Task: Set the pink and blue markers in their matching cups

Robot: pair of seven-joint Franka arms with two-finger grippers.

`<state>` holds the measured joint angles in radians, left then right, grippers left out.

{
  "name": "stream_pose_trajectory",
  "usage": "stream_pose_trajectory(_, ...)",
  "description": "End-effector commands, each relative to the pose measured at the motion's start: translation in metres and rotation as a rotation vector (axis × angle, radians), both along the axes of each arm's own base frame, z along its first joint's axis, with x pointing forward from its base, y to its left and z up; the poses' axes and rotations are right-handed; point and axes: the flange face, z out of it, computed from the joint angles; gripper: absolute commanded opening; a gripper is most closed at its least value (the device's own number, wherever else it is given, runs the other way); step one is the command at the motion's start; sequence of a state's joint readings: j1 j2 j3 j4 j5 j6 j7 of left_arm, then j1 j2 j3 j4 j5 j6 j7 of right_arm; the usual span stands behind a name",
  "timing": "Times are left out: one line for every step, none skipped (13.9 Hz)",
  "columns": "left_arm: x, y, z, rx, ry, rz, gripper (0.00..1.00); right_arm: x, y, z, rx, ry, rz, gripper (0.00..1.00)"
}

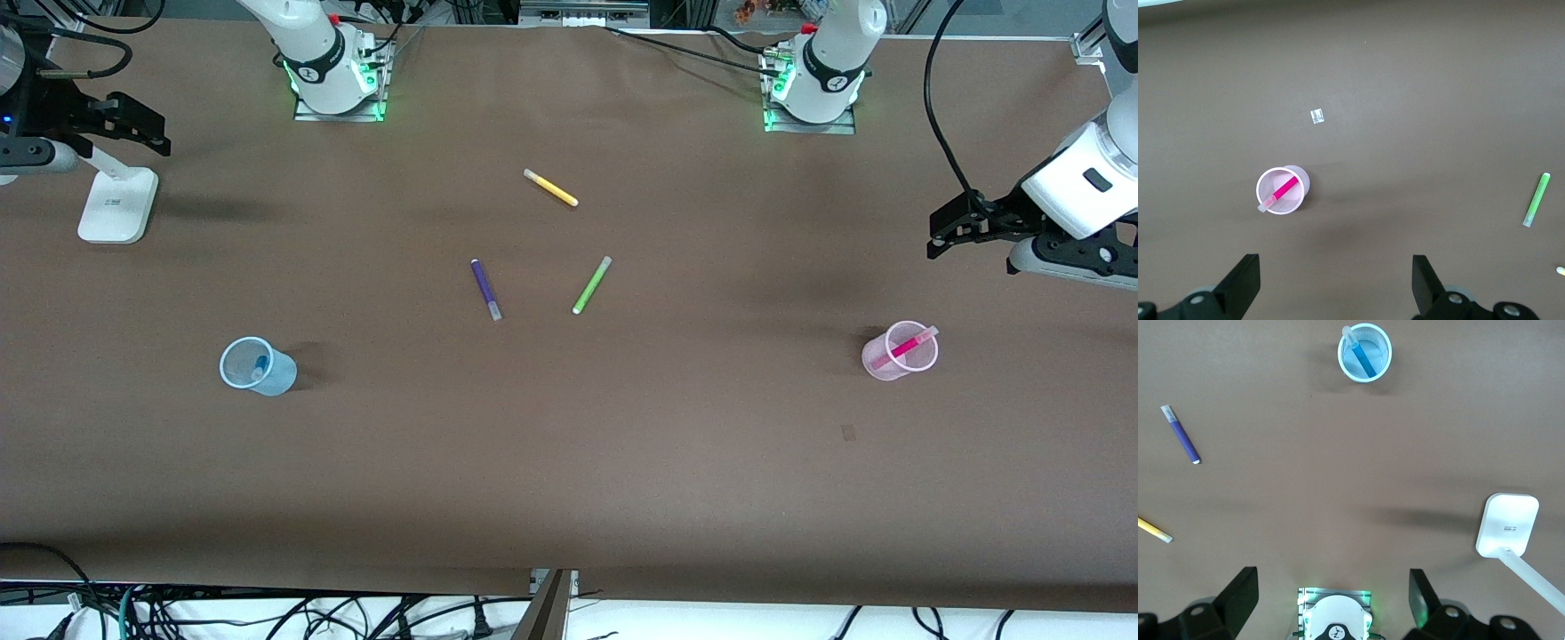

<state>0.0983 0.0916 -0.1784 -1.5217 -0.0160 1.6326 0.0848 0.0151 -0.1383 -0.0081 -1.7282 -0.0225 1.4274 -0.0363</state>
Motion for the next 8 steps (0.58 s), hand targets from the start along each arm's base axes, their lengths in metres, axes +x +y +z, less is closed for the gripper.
stream_pose_trajectory(-0.005, 0.0, 0.004, -0.005, -0.011, 0.003, 1.0, -0.006, -0.001, 0.013, -0.013, 0.001, -0.029, 1.0)
stream_pose_trajectory(-0.005, 0.0, 0.004, -0.005, -0.011, 0.003, 1.0, -0.005, -0.003, 0.016, -0.009, 0.002, -0.032, 1.0)
stream_pose_trajectory(-0.005, 0.0, 0.003, -0.005, -0.009, 0.003, 1.0, -0.002, -0.004, 0.017, -0.01, 0.0, -0.026, 1.0)
stream_pose_trajectory(-0.005, 0.0, 0.004, -0.005, -0.011, 0.003, 1.0, 0.007, -0.004, 0.017, -0.01, 0.0, -0.026, 1.0)
stream_pose_trajectory(-0.005, 0.0, 0.004, -0.005, -0.011, 0.003, 1.0, 0.014, -0.003, 0.018, -0.009, 0.007, -0.025, 1.0)
stream_pose_trajectory(-0.005, 0.0, 0.004, -0.005, -0.011, 0.003, 1.0, 0.018, -0.003, 0.019, -0.004, 0.015, -0.025, 1.0)
stream_pose_trajectory(-0.005, 0.0, 0.003, -0.005, -0.009, 0.003, 1.0, 0.02, -0.006, 0.019, -0.004, 0.02, -0.03, 1.0)
stream_pose_trajectory(-0.005, 0.0, 0.004, -0.005, -0.011, 0.003, 1.0, 0.021, -0.008, 0.018, -0.006, 0.021, -0.033, 1.0)
